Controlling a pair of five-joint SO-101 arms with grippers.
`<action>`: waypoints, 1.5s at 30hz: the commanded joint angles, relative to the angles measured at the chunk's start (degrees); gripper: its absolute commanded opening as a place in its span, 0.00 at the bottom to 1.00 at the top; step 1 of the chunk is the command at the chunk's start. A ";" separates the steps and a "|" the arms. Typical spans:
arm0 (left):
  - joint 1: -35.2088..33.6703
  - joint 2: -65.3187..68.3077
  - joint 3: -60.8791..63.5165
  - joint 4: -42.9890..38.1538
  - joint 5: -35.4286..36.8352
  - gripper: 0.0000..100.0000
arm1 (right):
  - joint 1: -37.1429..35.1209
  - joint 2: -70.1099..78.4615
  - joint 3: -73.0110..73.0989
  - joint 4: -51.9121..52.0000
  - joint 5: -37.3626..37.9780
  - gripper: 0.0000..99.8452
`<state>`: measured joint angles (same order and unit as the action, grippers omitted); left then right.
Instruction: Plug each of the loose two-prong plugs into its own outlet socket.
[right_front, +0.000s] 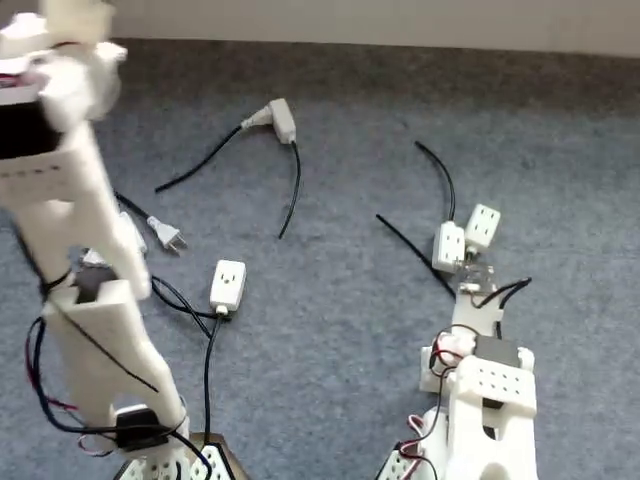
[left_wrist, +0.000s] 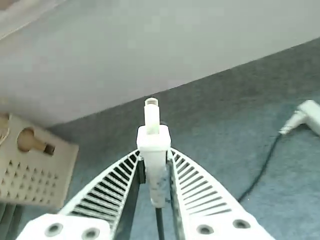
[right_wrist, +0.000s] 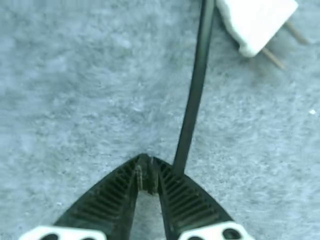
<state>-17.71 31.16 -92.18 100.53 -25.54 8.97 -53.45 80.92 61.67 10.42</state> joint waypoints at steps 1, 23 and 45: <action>-13.14 -2.86 4.97 0.70 0.35 0.01 | -8.40 -0.22 -4.18 -0.13 0.62 0.01; -42.42 -2.68 38.29 -2.55 0.35 0.01 | -61.76 6.11 -20.70 -28.44 -7.91 0.08; -41.98 -2.68 45.49 -7.47 2.64 0.01 | -55.52 55.34 -48.57 -33.54 -8.97 0.08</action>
<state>-60.00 30.90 -46.46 94.02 -23.43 -51.25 1.85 34.86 25.71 1.54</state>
